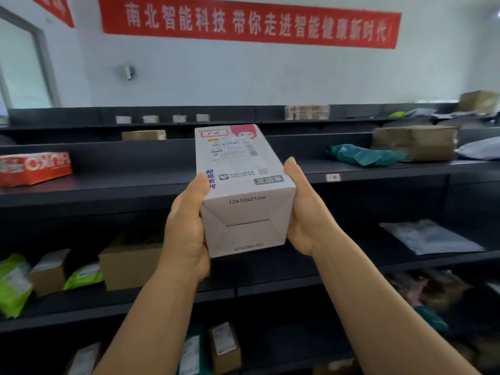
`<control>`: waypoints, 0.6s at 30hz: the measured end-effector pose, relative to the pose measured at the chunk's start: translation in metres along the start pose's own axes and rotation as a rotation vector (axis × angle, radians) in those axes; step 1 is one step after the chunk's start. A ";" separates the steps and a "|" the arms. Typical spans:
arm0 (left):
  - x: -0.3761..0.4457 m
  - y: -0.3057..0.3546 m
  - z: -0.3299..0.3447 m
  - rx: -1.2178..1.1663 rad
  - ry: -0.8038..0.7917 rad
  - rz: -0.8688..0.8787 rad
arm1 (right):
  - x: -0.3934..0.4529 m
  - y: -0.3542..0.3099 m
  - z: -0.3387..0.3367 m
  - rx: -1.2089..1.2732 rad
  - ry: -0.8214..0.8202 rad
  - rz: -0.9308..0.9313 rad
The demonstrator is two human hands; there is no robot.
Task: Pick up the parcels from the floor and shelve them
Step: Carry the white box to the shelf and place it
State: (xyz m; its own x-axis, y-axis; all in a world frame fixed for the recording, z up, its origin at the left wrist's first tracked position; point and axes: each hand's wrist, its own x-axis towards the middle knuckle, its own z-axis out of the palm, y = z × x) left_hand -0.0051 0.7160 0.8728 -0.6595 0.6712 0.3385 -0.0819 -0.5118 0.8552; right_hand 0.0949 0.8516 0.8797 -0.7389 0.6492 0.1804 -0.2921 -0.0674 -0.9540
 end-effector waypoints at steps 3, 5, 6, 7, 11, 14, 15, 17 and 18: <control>0.025 -0.016 0.034 -0.024 -0.040 -0.040 | 0.011 -0.014 -0.036 0.016 0.074 -0.022; 0.044 -0.028 0.056 -0.046 -0.025 -0.084 | 0.019 -0.022 -0.059 0.055 0.117 -0.033; 0.055 -0.034 0.066 -0.049 -0.010 -0.103 | 0.023 -0.025 -0.071 0.058 0.139 -0.045; 0.067 -0.041 0.075 -0.050 -0.007 -0.116 | 0.026 -0.028 -0.081 0.044 0.167 -0.060; 0.117 -0.060 0.109 -0.066 -0.063 -0.131 | 0.036 -0.042 -0.116 -0.060 0.261 -0.124; 0.154 -0.069 0.131 -0.062 -0.114 -0.102 | 0.050 -0.055 -0.136 -0.123 0.272 -0.173; 0.165 -0.071 0.137 -0.060 -0.125 -0.085 | 0.057 -0.059 -0.141 -0.136 0.279 -0.186; 0.186 -0.074 0.146 -0.057 -0.141 -0.064 | 0.070 -0.067 -0.150 -0.158 0.302 -0.207; 0.196 -0.075 0.151 -0.058 -0.147 -0.061 | 0.077 -0.072 -0.154 -0.171 0.321 -0.218</control>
State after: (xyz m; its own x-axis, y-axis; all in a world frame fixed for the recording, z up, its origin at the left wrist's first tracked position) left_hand -0.0155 0.9671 0.9344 -0.5363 0.7708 0.3440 -0.1643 -0.4951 0.8532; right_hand 0.1520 1.0229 0.9255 -0.4367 0.8390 0.3246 -0.2959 0.2067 -0.9326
